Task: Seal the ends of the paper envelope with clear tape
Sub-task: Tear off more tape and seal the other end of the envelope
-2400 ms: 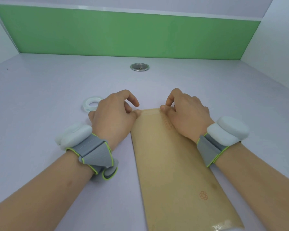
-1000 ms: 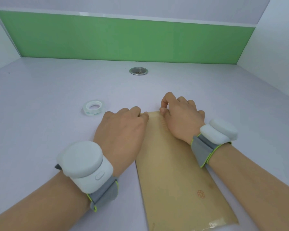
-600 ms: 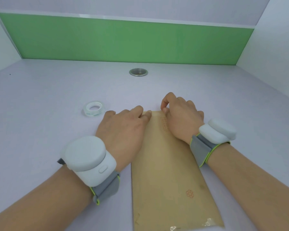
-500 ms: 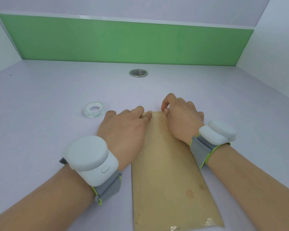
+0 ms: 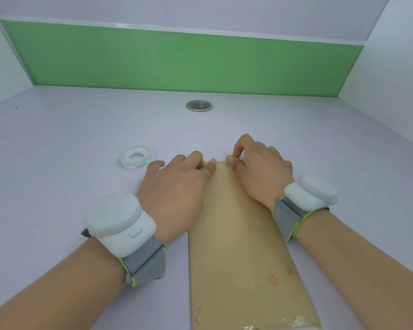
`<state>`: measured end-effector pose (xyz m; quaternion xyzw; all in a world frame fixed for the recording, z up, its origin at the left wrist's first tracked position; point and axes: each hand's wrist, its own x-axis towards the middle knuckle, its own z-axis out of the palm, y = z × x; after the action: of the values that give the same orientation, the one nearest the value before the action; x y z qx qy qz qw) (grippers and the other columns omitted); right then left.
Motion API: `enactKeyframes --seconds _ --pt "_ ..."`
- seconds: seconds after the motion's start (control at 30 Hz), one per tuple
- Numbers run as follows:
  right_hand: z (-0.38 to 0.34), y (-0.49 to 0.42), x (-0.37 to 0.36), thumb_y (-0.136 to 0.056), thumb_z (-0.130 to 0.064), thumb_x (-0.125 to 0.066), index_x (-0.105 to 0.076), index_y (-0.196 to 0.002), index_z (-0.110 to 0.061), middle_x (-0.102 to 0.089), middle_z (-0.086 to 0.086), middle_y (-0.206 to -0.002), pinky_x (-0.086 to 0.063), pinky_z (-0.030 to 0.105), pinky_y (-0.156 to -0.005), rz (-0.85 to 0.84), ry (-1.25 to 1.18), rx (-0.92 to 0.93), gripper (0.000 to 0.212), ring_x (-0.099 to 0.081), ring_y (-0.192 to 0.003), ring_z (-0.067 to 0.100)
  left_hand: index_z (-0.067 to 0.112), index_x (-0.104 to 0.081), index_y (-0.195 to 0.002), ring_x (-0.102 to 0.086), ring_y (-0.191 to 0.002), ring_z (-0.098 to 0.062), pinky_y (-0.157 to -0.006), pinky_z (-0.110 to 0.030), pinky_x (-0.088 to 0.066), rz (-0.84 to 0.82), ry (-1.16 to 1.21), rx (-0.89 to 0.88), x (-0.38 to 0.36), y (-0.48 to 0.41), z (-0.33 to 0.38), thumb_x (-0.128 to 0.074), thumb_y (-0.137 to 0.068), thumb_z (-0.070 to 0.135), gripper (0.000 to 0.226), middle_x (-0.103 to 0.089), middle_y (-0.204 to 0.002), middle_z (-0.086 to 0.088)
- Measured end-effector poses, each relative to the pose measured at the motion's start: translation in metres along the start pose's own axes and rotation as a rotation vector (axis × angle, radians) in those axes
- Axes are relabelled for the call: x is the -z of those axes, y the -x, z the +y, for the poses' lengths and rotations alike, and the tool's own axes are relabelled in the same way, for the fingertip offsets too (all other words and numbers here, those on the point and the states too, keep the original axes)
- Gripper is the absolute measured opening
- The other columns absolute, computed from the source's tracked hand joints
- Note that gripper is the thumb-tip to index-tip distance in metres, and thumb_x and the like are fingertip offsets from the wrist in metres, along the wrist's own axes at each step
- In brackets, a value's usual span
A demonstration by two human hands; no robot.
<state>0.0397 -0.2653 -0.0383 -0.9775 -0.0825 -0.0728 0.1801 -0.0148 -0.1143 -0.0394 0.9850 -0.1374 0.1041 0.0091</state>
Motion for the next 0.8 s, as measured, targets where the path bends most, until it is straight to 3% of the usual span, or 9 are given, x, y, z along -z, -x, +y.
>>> enactKeyframes --seconds 0.23,0.43,0.53,0.7,0.8 --pt "0.005 -0.004 0.001 -0.096 -0.024 -0.037 -0.046 -0.099 -0.021 -0.052 -0.002 -0.085 -0.031 0.035 -0.07 0.014 -0.023 0.029 0.01 -0.046 -0.086 0.024 0.028 -0.041 -0.132 -0.05 -0.11 -0.018 -0.08 -0.033 -0.037 0.046 0.069 0.048 -0.002 -0.002 0.001 -0.031 -0.091 0.015 0.044 -0.047 -0.122 0.006" --pt "0.008 -0.005 0.003 -0.095 -0.023 -0.042 -0.05 -0.098 -0.018 -0.055 -0.003 -0.084 -0.043 0.037 -0.076 0.017 -0.088 0.002 0.01 -0.054 -0.085 0.022 0.019 -0.066 -0.108 -0.057 -0.111 -0.022 -0.088 -0.04 -0.048 0.061 0.208 0.067 -0.004 -0.007 -0.012 -0.028 -0.072 0.028 0.053 -0.058 -0.126 0.006" --pt "0.008 -0.006 0.002 -0.095 -0.025 -0.042 -0.05 -0.098 -0.018 -0.056 -0.002 -0.087 -0.045 0.039 -0.08 0.025 -0.093 -0.007 0.011 -0.054 -0.087 0.023 0.02 -0.067 -0.108 -0.054 -0.116 -0.019 -0.09 -0.041 -0.047 0.06 0.248 0.079 -0.005 -0.007 -0.016 -0.033 -0.073 0.031 0.049 -0.057 -0.129 0.009" --pt "0.011 -0.007 0.004 -0.096 -0.017 -0.032 -0.055 -0.101 -0.015 -0.063 0.001 -0.1 -0.046 0.041 -0.085 0.067 -0.205 -0.024 0.023 -0.057 -0.093 0.025 0.025 -0.056 -0.126 -0.041 -0.131 -0.012 -0.102 -0.04 -0.038 0.044 0.261 0.059 -0.005 -0.008 -0.025 -0.032 -0.075 0.039 0.058 -0.048 -0.141 0.013" --pt "0.014 -0.007 0.005 -0.096 -0.023 -0.035 -0.057 -0.101 -0.014 -0.064 0.003 -0.102 -0.046 0.037 -0.083 0.073 -0.288 -0.018 0.025 -0.058 -0.095 0.024 0.023 -0.049 -0.133 -0.04 -0.134 -0.011 -0.106 -0.038 -0.036 0.072 0.272 0.011 -0.007 -0.011 -0.032 -0.035 -0.082 0.04 0.056 -0.043 -0.145 0.01"
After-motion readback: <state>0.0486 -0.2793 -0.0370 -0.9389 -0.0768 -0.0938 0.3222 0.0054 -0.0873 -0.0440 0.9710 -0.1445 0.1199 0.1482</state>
